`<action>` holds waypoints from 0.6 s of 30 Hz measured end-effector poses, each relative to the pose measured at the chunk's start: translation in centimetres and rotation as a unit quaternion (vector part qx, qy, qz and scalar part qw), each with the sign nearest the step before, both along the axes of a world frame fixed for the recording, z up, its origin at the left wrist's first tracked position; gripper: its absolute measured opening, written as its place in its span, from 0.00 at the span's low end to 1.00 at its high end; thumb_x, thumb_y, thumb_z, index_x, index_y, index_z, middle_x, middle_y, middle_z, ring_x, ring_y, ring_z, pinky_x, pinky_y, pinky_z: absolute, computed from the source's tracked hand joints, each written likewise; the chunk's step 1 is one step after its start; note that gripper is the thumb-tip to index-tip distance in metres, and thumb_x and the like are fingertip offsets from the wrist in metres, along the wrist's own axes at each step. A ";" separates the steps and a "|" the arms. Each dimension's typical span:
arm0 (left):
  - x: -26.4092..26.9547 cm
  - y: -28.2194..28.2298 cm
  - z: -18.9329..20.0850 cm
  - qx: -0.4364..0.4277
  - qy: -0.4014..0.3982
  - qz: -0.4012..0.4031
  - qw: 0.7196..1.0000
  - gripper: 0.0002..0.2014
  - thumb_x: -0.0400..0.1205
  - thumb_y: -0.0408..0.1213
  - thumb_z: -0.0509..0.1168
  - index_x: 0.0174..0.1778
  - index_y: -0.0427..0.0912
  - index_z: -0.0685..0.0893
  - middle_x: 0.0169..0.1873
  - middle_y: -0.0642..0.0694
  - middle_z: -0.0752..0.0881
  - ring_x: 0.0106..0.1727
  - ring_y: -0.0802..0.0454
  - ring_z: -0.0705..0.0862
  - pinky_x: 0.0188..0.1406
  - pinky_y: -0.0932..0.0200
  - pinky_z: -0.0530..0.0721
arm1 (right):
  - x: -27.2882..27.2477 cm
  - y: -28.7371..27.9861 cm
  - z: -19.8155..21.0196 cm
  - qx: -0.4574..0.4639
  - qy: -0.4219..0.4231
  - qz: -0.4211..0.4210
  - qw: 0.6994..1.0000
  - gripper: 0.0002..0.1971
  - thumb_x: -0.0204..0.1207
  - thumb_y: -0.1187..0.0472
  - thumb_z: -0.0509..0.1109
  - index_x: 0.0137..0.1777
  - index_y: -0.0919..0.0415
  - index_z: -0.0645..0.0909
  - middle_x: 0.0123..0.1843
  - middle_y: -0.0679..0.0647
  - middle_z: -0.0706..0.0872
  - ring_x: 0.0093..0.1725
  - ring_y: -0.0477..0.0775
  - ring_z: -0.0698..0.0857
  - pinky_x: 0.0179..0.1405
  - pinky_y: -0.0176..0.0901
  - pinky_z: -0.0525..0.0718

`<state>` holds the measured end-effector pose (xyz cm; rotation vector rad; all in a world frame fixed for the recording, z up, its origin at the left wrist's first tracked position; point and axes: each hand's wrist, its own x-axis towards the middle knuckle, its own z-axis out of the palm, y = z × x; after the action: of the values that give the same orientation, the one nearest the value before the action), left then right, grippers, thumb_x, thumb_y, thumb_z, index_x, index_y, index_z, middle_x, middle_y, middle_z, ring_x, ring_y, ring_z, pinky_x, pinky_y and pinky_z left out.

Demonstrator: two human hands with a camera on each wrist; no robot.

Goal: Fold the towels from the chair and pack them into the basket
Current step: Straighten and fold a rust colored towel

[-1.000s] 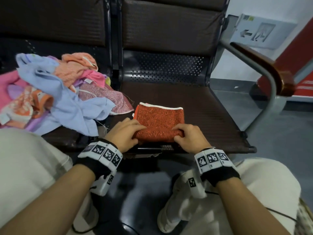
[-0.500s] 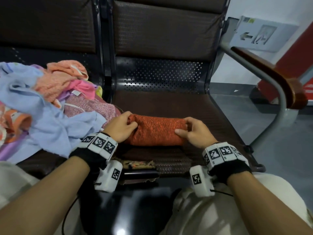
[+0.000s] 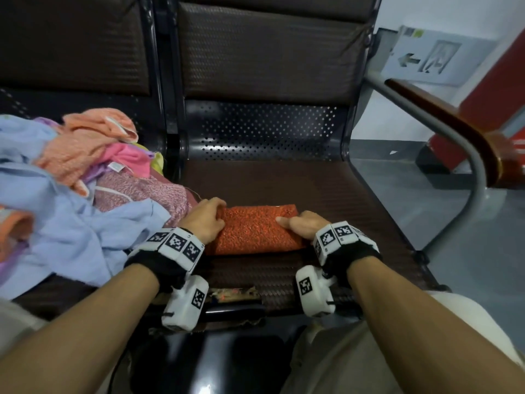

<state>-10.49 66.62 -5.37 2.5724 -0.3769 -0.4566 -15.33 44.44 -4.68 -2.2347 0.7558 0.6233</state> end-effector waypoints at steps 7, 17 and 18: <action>-2.1 -1.1 6.6 -0.003 -0.102 -0.177 0.979 0.50 0.69 0.30 0.69 0.82 0.56 0.47 0.81 0.50 0.57 0.81 0.47 0.55 0.80 0.47 0.55 | -2.5 1.2 6.2 0.209 -0.240 0.032 0.947 0.11 0.74 0.67 0.73 0.49 0.58 0.73 0.42 0.52 0.83 0.38 0.41 0.86 0.41 0.35 0.86; -8.3 -5.8 18.1 -0.184 -0.018 -0.266 0.946 0.23 0.71 0.42 0.77 0.62 0.52 0.80 0.53 0.55 0.87 0.54 0.60 0.86 0.56 0.62 0.83 | -13.7 -2.3 19.6 0.131 -0.499 0.034 0.856 0.17 0.66 0.75 0.77 0.46 0.53 0.80 0.42 0.53 0.85 0.44 0.49 0.85 0.52 0.47 0.84; -9.1 -6.6 18.7 -0.179 -0.017 -0.277 0.944 0.21 0.73 0.45 0.75 0.61 0.52 0.81 0.53 0.54 0.88 0.54 0.58 0.86 0.57 0.60 0.83 | -15.1 -3.3 20.3 0.129 -0.518 0.015 0.845 0.16 0.66 0.74 0.77 0.46 0.53 0.81 0.41 0.51 0.86 0.43 0.47 0.85 0.51 0.44 0.84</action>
<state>-19.59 60.07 13.36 2.0957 -1.1011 -0.4804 -30.44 41.16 15.61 -1.9227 0.0562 -0.4739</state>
